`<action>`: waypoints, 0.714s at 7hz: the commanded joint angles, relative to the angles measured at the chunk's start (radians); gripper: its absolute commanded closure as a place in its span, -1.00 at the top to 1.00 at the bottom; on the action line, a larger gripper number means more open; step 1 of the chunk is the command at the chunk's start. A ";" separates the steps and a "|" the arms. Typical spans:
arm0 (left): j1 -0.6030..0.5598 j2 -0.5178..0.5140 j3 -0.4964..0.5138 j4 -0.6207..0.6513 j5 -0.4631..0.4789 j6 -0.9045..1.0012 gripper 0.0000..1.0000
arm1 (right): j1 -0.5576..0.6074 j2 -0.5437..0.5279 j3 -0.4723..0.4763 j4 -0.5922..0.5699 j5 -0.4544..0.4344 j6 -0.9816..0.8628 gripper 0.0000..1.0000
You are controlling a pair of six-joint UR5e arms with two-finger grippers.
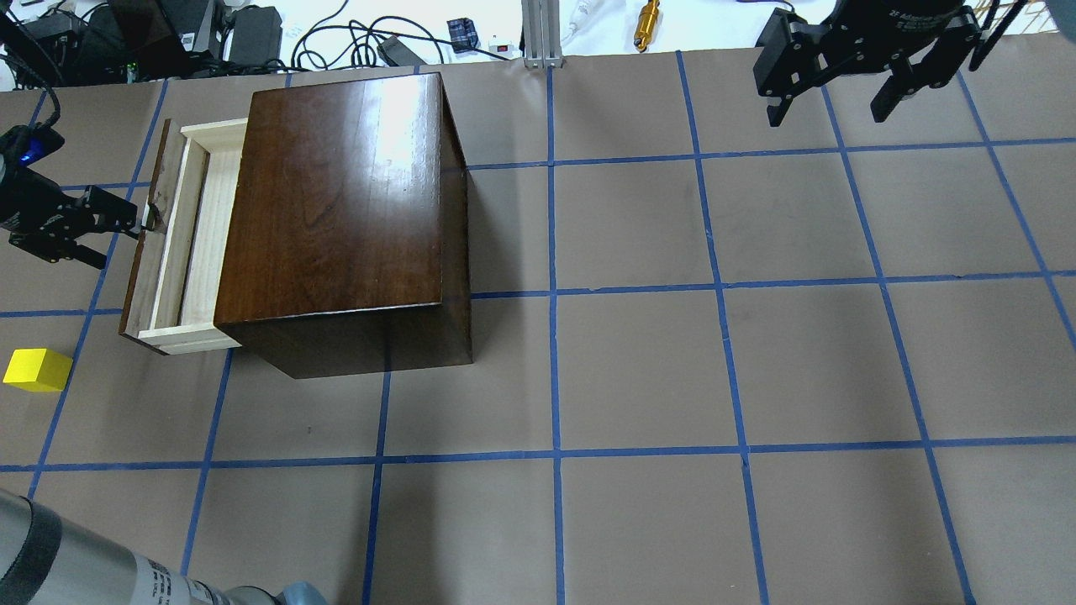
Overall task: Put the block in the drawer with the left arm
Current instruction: 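Pull the drawer open with the left gripper, away from the cabinet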
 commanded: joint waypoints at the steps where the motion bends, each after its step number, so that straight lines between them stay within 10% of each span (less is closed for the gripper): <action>1: 0.001 0.001 0.002 0.000 0.000 -0.002 1.00 | 0.001 0.001 0.000 0.000 0.000 0.000 1.00; 5: 0.000 0.007 0.005 -0.003 0.000 -0.007 1.00 | 0.000 -0.001 0.000 0.000 -0.001 0.000 1.00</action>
